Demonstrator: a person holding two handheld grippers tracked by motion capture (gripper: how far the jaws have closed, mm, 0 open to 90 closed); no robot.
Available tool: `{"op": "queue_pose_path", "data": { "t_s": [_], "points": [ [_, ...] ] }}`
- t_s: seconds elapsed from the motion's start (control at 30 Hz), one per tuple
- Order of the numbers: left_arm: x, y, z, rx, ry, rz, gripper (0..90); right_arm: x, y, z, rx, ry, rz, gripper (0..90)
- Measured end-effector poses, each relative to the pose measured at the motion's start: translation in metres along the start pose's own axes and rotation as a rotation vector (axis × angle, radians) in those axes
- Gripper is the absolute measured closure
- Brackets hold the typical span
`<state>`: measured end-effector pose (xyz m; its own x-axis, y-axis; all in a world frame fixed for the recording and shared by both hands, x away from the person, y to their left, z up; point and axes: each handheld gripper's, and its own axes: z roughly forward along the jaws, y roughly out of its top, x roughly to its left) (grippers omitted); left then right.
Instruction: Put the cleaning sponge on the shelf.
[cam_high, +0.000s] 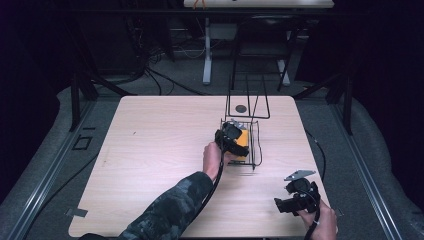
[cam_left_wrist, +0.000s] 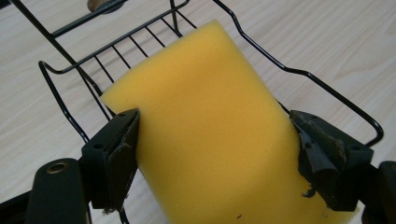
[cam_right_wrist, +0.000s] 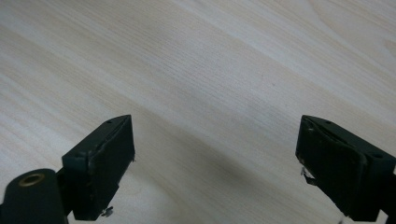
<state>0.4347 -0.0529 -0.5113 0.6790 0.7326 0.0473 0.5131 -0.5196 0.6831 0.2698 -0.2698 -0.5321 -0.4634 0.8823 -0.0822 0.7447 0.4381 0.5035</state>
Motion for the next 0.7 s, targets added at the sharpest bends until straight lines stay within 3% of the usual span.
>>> {"op": "queue_pose_path", "data": {
  "t_s": [0.13,0.33,0.53,0.7],
  "points": [
    [-0.003,-0.003,0.006,-0.007,0.007,-0.015,20.0,0.000,0.000,0.000,0.003,0.000,0.003,11.3],
    [-0.008,-0.007,0.012,0.005,0.022,-0.006,16.6,0.001,0.001,-0.001,-0.002,-0.006,-0.011,11.7],
    [-0.008,-0.007,0.009,-0.004,0.024,-0.006,12.9,0.001,0.001,0.001,0.007,0.002,-0.007,11.9],
    [-0.009,-0.009,-0.003,-0.033,0.009,0.014,6.4,0.000,0.000,0.000,-0.001,0.001,0.003,11.9]
  ]
}}
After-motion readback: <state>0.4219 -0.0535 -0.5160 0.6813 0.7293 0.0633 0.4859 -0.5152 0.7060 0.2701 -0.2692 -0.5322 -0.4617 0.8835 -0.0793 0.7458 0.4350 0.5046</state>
